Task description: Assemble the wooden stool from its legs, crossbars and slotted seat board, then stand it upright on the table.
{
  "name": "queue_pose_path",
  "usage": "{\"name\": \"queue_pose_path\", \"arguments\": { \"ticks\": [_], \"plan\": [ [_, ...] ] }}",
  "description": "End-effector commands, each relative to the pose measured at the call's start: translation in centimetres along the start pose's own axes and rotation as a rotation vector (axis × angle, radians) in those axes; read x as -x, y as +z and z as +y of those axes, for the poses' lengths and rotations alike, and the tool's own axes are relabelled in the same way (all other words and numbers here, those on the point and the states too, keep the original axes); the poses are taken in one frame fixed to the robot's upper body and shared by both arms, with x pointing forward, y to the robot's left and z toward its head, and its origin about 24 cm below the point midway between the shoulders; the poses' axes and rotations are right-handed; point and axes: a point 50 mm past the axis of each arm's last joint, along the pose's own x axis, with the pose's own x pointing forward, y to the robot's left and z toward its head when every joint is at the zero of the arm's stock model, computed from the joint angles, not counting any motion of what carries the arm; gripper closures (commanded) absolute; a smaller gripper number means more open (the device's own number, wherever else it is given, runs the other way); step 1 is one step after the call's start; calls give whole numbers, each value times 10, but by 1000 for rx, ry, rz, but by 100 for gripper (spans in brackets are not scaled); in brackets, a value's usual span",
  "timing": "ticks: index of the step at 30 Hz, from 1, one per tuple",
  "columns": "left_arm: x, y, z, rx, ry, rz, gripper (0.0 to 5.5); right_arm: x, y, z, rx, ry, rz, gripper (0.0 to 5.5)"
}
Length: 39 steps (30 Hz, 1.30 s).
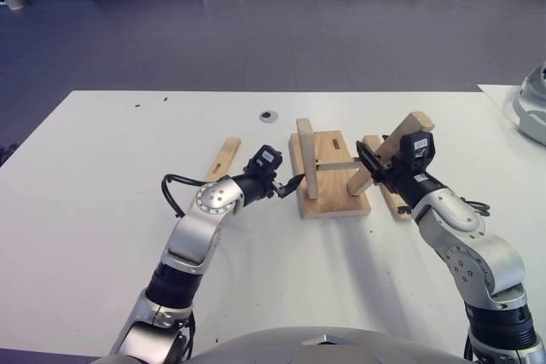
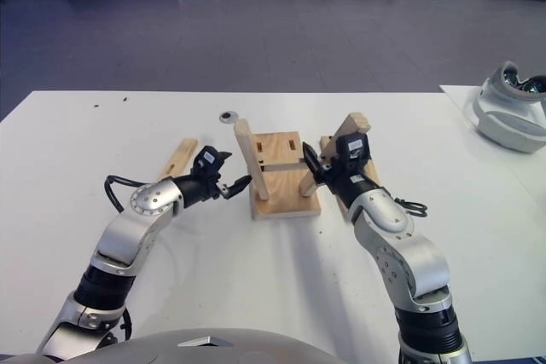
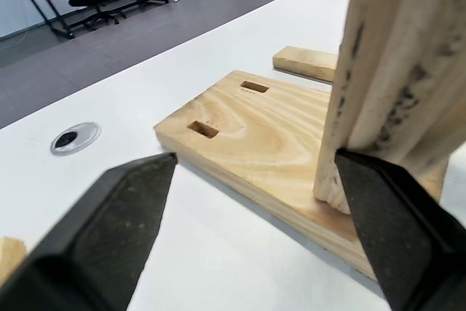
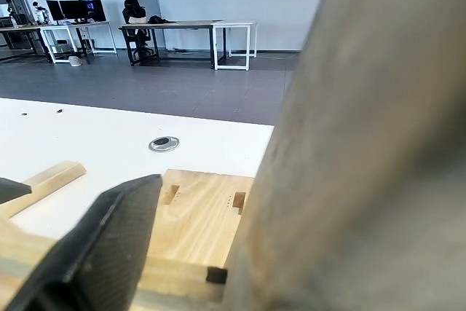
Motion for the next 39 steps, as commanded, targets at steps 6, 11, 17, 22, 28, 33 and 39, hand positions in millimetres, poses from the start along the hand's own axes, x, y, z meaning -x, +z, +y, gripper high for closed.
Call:
{"name": "queue_pose_path", "arguments": {
  "ticks": [6,11,17,22,28,33,39],
  "plan": [
    [40,51,30,-168,74,-162,149,6,6,-5,17,116,-82,242],
    [74,95,73,-309,208,-244,149,27,78,-17,122,243,-384,242],
    [47,179,56,-28,-83,-716,149,4,143,-25,3,330,-555,242],
    [2,111,26,70,-180,-454,149,-13,63,-29,-98,271,-171,242],
    [-5,100,39,130,-155,-466,149,-14,85,-30,-232,292,-301,242],
    [35,161,57,158,-170,-762,149,-13,135,-81,-331,158,-523,242],
    [98,152,104,8,-41,-703,149,2,22,-27,108,681,44,242]
  ]
}}
